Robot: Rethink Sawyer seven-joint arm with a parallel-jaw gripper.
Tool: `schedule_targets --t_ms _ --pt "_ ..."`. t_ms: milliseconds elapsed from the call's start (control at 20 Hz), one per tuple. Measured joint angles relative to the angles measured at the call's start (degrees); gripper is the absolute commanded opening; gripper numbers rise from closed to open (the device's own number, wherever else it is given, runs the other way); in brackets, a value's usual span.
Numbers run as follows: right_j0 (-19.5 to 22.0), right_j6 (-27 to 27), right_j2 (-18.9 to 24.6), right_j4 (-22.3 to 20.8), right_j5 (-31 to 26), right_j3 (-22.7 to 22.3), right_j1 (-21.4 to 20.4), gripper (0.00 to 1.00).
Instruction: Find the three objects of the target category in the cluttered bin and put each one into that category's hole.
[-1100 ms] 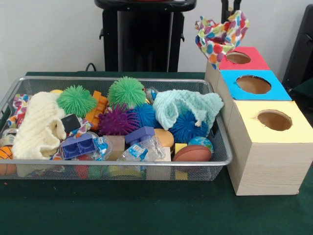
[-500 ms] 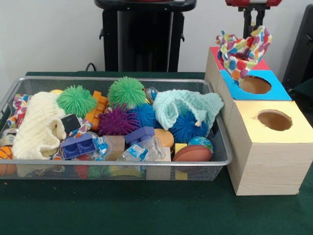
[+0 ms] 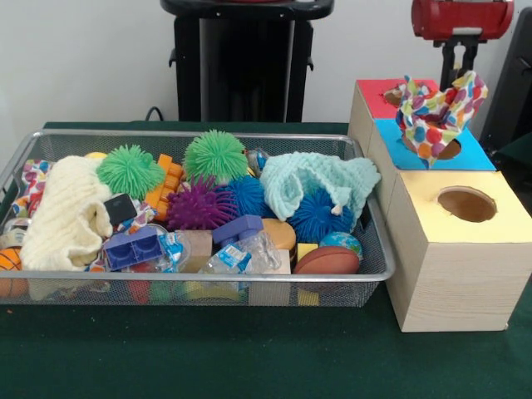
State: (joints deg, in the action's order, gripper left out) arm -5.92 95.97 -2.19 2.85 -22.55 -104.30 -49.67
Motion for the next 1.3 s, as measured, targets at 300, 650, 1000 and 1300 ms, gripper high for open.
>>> schedule_targets --t_ms 300,650,1000,1300 --pt "-2.8 1.8 -1.8 1.7 0.0 1.8 2.4 0.00" --pt "-5.2 1.9 -4.1 2.5 0.0 4.2 4.6 0.00" --pt "-5.1 1.9 -5.1 2.8 0.0 7.2 6.1 0.00" --pt "-5.1 1.9 -5.7 3.8 0.0 10.6 7.9 0.00"
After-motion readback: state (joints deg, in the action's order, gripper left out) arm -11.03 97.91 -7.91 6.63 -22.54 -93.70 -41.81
